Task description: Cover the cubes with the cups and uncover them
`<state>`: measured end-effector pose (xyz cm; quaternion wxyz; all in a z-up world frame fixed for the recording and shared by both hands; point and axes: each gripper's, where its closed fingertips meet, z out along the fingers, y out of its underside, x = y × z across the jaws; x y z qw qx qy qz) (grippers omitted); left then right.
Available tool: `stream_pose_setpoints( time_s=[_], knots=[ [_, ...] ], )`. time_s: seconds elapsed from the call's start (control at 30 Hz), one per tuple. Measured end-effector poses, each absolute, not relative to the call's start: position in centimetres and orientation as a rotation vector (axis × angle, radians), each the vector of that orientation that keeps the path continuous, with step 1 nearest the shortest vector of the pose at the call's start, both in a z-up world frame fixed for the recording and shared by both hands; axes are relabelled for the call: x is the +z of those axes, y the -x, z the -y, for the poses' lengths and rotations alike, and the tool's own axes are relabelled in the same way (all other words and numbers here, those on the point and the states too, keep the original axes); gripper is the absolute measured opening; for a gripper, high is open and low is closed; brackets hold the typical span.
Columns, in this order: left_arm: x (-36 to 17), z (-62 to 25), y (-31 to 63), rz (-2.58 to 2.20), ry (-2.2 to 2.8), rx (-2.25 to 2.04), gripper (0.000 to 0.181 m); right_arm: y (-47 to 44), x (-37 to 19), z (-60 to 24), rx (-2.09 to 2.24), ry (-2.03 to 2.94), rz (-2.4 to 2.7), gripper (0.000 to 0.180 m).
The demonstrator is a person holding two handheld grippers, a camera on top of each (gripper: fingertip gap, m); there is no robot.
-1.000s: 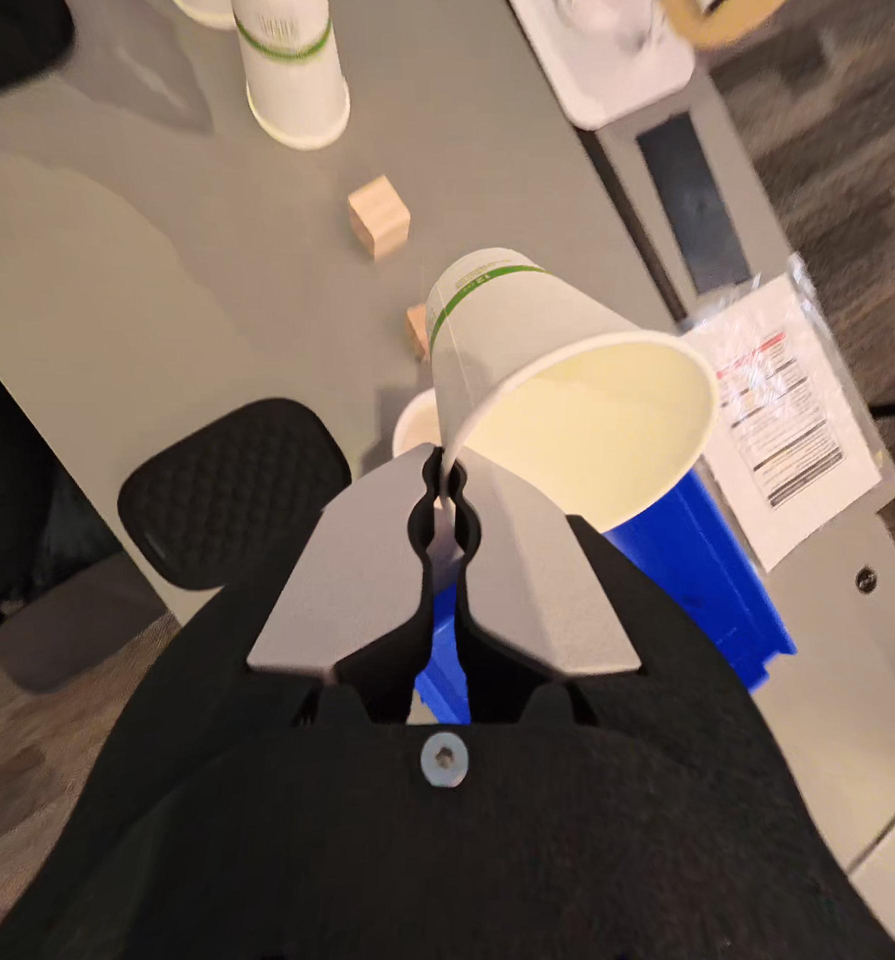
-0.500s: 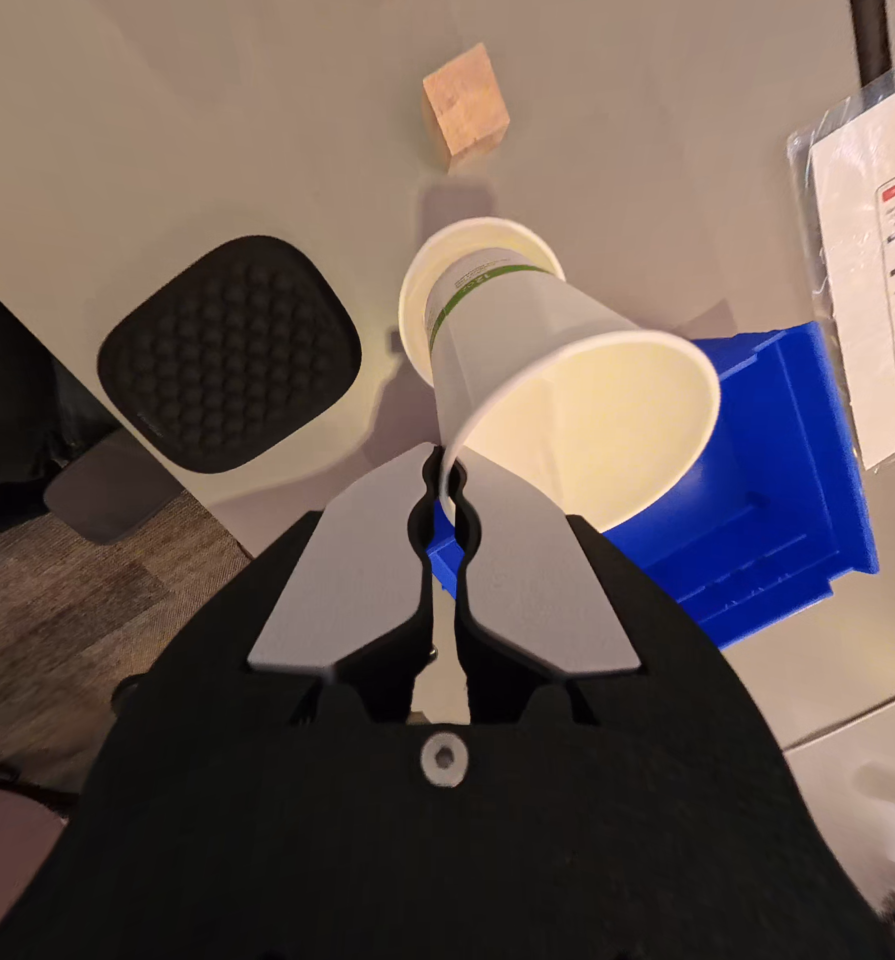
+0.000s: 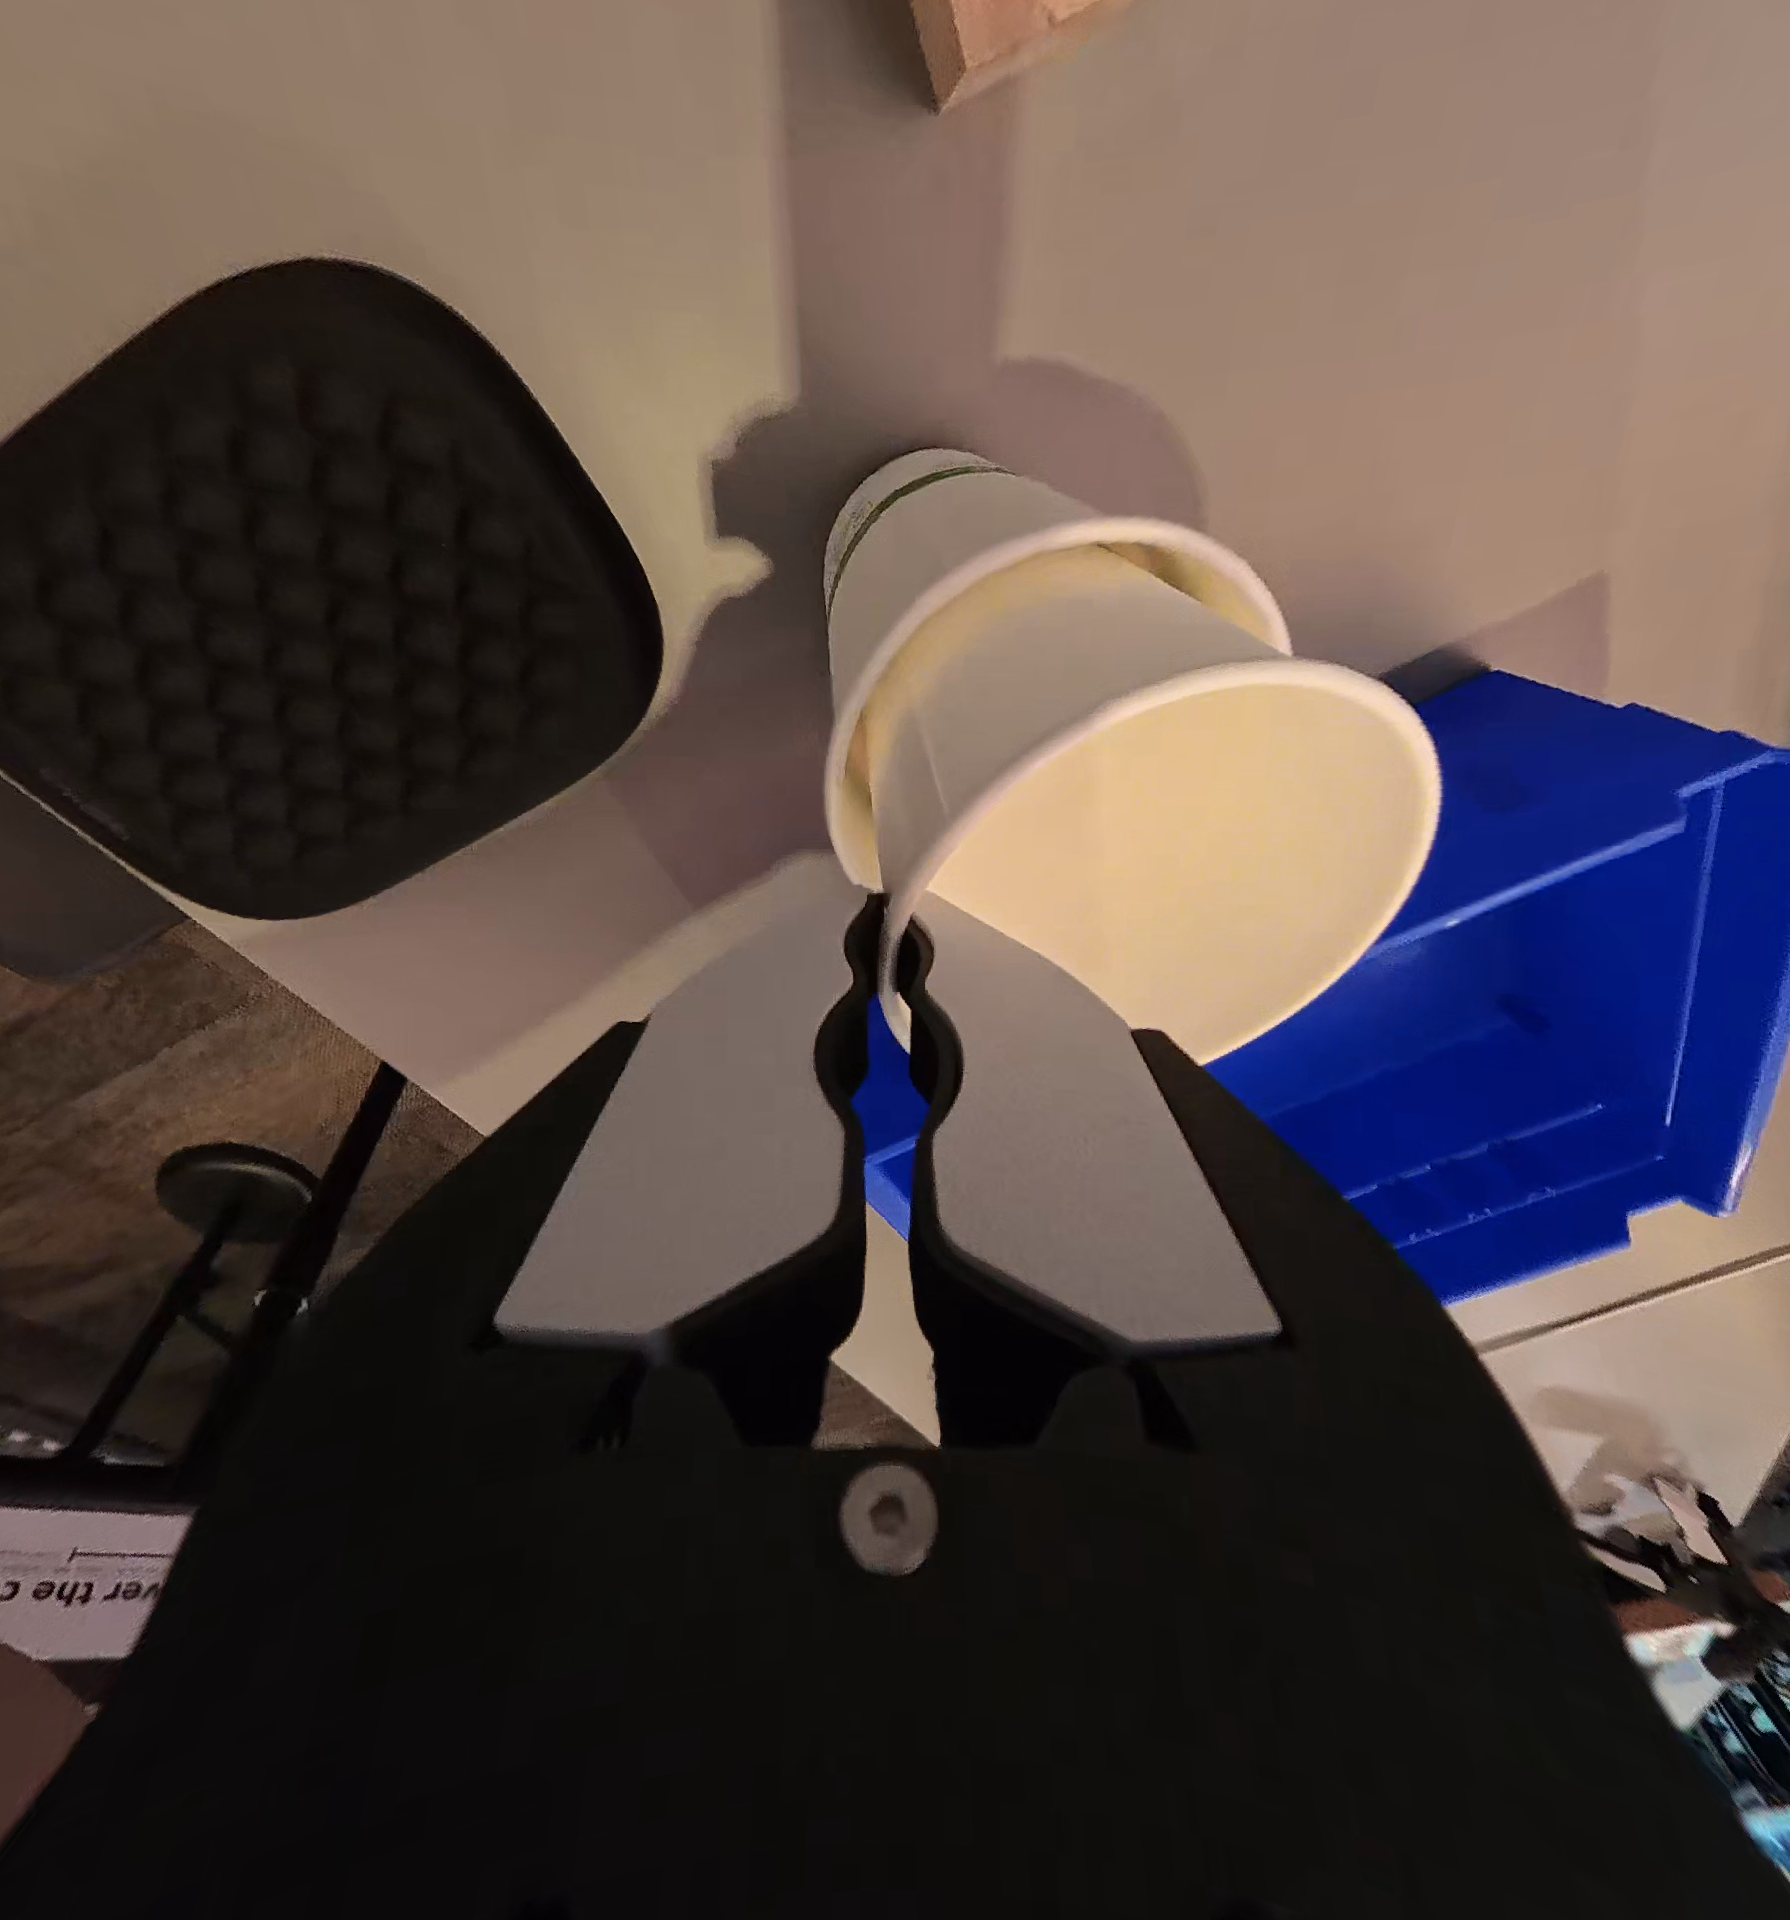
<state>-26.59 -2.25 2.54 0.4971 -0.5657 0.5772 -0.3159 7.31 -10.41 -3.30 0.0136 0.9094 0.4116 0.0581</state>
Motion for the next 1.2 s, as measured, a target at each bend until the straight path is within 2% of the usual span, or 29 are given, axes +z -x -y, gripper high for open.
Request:
stream_pose_setpoints(
  time_s=[0.03,0.57,0.77,1.0,1.2],
  knots=[
    [2.5,2.3,26.7,-1.397,1.371,-0.766,0.0,-7.3,-3.6,10.3,0.197,-2.816,-1.283,0.001],
    [2.2,2.2,26.9,-1.39,1.388,-0.769,0.0,-5.6,-4.5,10.3,0.222,-2.769,-1.29,0.003],
    [2.2,1.3,26.9,-1.416,1.409,-0.69,0.001,-5.1,-4.0,10.2,0.197,-2.823,-1.295,0.009],
    [1.0,-0.9,26.5,-1.561,1.465,-0.475,0.016,-4.0,-1.5,9.7,0.243,-2.936,-1.403,0.022],
    [-2.2,-3.5,25.2,-1.842,1.547,-0.172,0.017,-1.7,2.3,8.2,0.312,-3.129,-1.571,0.032]
  ],
)
